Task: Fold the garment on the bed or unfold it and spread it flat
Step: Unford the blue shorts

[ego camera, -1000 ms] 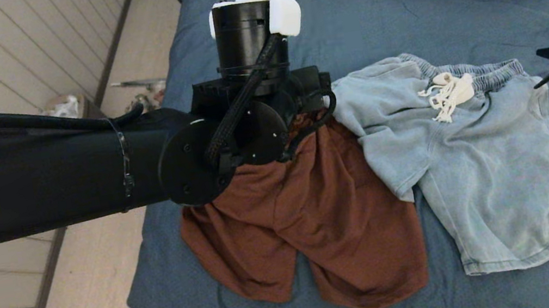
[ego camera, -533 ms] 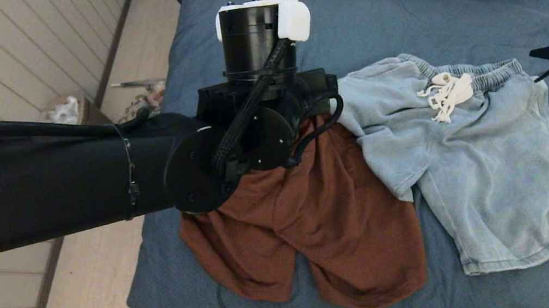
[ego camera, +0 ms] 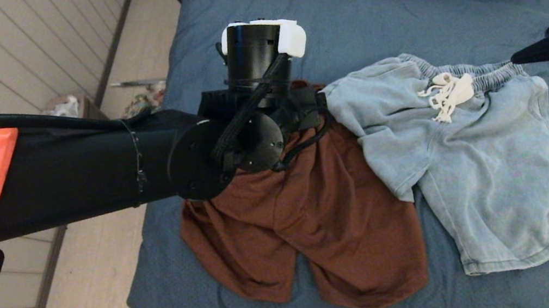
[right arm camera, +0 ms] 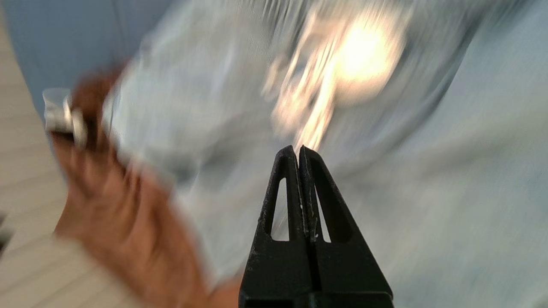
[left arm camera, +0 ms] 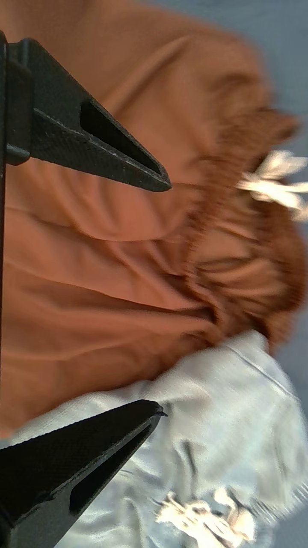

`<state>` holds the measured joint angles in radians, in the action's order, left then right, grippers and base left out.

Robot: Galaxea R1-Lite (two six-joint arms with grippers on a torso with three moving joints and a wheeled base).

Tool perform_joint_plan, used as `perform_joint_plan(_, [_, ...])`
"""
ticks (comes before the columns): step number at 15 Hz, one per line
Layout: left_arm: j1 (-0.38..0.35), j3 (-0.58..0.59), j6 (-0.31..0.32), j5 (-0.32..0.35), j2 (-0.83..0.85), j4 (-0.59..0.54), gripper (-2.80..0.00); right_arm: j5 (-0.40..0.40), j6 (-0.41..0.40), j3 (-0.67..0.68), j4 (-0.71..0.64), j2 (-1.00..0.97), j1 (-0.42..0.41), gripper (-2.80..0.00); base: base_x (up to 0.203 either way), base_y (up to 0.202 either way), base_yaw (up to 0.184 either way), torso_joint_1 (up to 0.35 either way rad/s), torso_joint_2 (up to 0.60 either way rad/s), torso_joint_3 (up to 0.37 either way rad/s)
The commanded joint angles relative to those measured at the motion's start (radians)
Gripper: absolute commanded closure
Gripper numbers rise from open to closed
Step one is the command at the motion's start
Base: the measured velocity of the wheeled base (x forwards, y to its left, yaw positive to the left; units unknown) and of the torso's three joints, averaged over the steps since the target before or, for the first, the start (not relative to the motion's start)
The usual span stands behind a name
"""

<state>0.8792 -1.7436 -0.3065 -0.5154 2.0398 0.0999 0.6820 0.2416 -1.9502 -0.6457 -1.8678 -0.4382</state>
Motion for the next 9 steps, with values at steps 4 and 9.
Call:
perform_joint_plan(4, [-0.081, -0.195, -0.225, 0.295, 0.091, -0.381, -2.80, -0.142, -0.034, 0.027, -0.224, 0.133, 0.007, 0.00, 0.000, 0.000, 0.000, 0.000, 0.00, 0.000])
perform_joint_plan(9, [-0.078, -0.192, -0.263, 0.351, 0.181, -0.224, -2.80, -0.261, -0.033, 0.004, -0.283, 0.129, 0.009, 0.00, 0.000, 0.000, 0.000, 0.000, 0.00, 0.000])
